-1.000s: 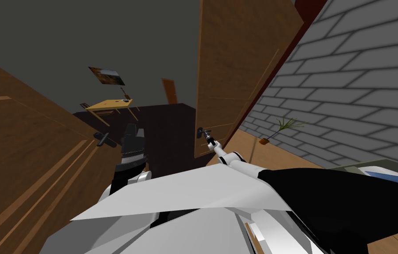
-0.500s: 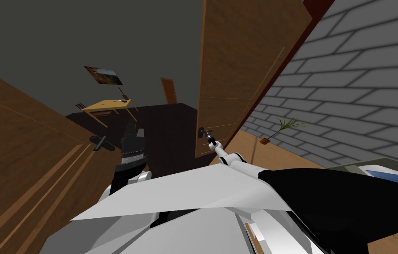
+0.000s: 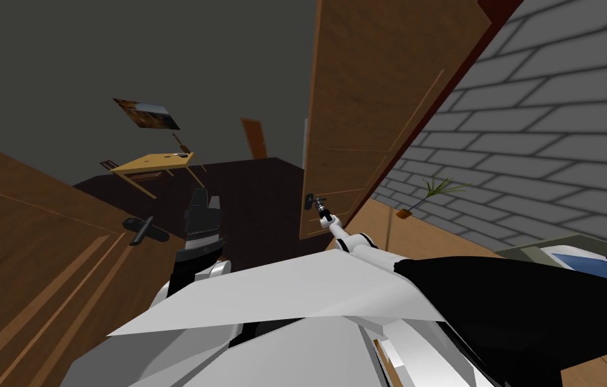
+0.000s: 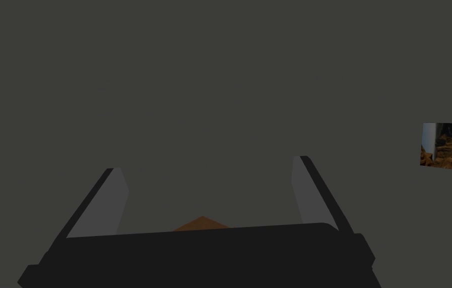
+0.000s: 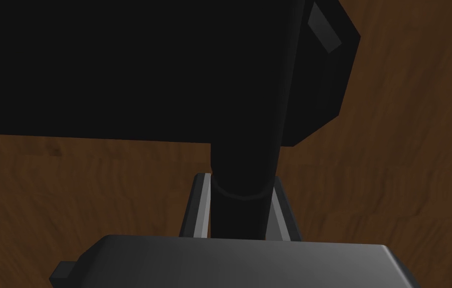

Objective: Push the door open

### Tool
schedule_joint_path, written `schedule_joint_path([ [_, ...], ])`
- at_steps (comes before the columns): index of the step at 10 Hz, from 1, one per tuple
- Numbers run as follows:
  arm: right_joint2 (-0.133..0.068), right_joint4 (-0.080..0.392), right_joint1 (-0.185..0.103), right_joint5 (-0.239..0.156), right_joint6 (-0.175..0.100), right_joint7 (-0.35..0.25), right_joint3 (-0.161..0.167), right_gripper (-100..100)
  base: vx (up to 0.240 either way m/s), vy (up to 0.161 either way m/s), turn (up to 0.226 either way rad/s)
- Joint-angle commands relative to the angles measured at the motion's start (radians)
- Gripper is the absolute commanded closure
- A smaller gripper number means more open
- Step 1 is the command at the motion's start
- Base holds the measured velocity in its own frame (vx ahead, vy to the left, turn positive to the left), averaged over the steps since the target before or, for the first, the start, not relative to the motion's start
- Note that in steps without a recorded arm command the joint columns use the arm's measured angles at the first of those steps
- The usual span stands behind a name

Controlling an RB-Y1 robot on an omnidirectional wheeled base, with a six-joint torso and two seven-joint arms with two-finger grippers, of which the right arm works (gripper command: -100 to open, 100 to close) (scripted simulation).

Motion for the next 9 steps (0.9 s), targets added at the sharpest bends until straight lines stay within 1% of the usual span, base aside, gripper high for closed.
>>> schedule_joint_path([
  [1,-0.003,0.005,-0.007,-0.005,-0.003,0.01,-0.013,100,0.163,0.112,-0.043],
  [2,0.0,0.001,0.002,-0.003,0.001,0.007,-0.008,100,0.071,0.047,-0.03],
  [3,-0.006,0.001,0.003,-0.009,0.001,0.015,-0.022,100,0.098,0.035,-0.036],
  [5,-0.01,0.002,0.005,-0.013,0.002,0.021,-0.034,100,0.157,0.081,-0.047],
  [8,-0.019,0.005,0.01,-0.025,0.003,0.035,-0.062,100,0.2,0.081,-0.052],
  [9,-0.021,0.005,0.01,-0.027,0.003,0.037,-0.066,100,0.156,0.071,-0.033],
])
